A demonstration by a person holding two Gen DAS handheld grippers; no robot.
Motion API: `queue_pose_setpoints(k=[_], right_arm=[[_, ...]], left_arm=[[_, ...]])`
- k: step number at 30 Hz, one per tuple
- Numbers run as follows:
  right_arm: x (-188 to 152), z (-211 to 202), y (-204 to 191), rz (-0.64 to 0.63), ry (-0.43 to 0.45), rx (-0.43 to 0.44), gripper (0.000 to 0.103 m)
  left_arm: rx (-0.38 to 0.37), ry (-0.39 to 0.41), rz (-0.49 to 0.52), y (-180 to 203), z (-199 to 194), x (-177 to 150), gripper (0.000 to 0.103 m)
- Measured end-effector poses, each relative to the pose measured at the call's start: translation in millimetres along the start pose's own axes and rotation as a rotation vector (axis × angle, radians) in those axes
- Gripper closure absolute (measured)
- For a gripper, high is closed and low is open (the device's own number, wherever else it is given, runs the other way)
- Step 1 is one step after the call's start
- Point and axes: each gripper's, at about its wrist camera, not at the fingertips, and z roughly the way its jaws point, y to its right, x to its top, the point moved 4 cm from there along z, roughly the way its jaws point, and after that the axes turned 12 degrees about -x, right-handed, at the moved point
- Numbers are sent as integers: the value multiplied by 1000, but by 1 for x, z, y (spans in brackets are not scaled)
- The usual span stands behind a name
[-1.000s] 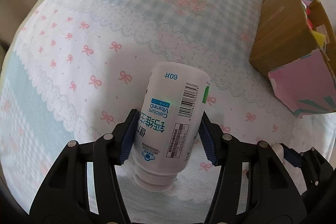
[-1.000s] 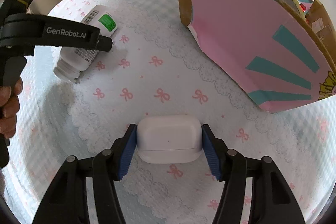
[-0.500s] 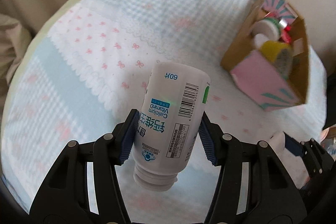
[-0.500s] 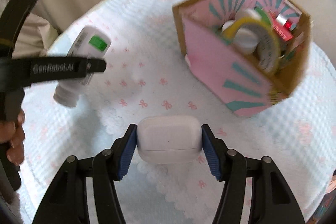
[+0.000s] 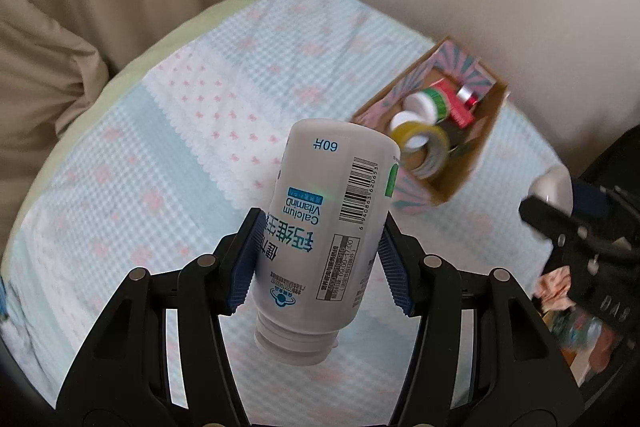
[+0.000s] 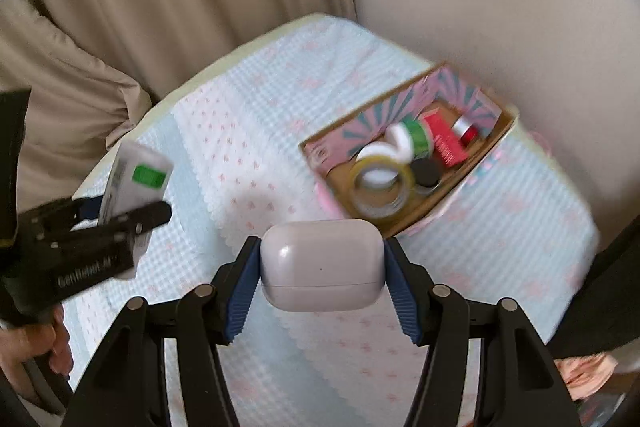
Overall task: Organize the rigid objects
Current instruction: 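Carry both held items into the pink box and open both tools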
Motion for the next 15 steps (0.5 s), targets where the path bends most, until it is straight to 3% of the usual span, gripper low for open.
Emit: queue_pose_setpoints(k=[7, 15], right_arm=[[34, -26, 48, -70, 41, -4, 47], [91, -9, 94, -198, 72, 45, 47]], left_arm=[[9, 63, -58, 50, -13, 16, 51], [50, 112, -195, 91, 16, 55, 51]])
